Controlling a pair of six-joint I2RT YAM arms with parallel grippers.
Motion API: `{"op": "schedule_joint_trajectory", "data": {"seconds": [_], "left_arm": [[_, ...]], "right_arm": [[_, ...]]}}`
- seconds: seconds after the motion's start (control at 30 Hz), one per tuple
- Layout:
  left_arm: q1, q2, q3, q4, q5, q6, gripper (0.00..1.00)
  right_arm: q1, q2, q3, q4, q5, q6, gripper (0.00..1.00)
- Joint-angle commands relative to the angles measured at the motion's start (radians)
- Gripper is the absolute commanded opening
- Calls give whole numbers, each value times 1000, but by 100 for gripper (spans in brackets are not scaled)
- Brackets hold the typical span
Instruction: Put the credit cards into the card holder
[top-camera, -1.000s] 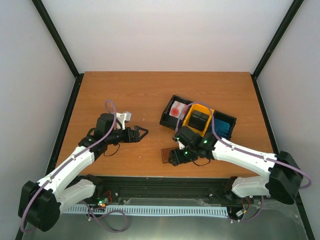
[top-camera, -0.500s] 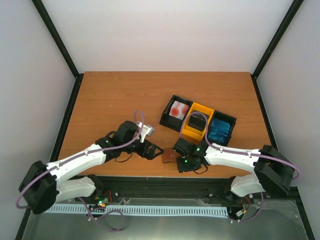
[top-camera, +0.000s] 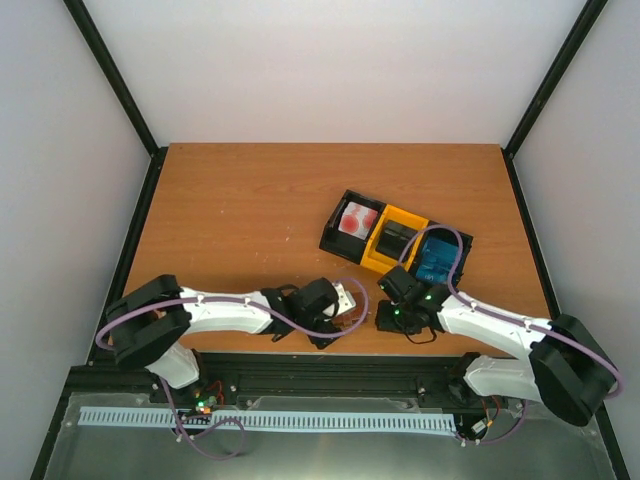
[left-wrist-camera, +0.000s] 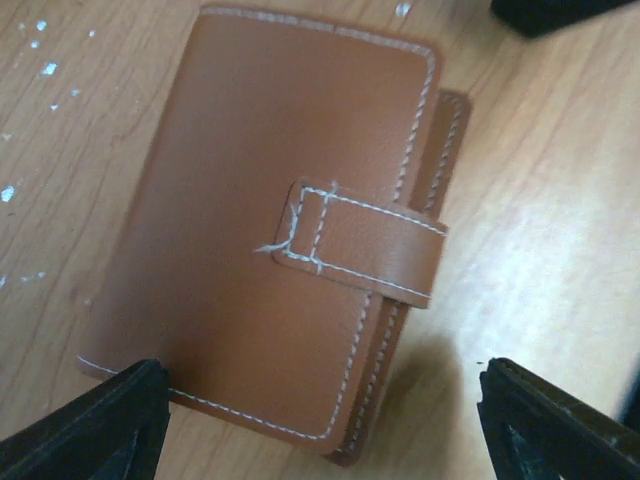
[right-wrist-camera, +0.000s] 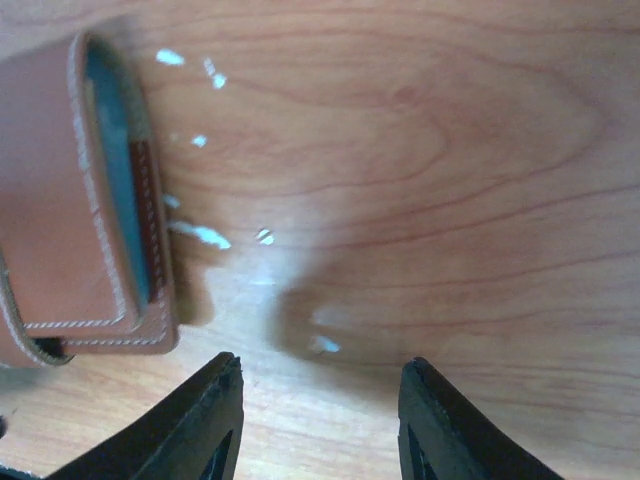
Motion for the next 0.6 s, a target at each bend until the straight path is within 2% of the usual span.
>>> {"op": "schedule_joint_trajectory", "data": {"seconds": [0.0, 0.2, 0.37, 0.43, 0.57], "left_arm": [[-57, 52, 37, 81, -177, 104, 83], [-87, 129, 51, 112, -252, 155, 67], [-114, 164, 43, 120, -269, 196, 68], [-123, 170, 44, 119, -277, 198, 66], [-123, 193, 58, 94, -271, 194, 44]], "right_arm": [[-75, -53, -49, 58, -64, -9, 43], [-140, -80, -98, 86, -119, -23, 43], [-165, -87, -112, 104, -150, -45, 43], [-169, -91, -111, 118, -163, -56, 43], [-187, -74, -108, 175, -232, -75, 41]]}}
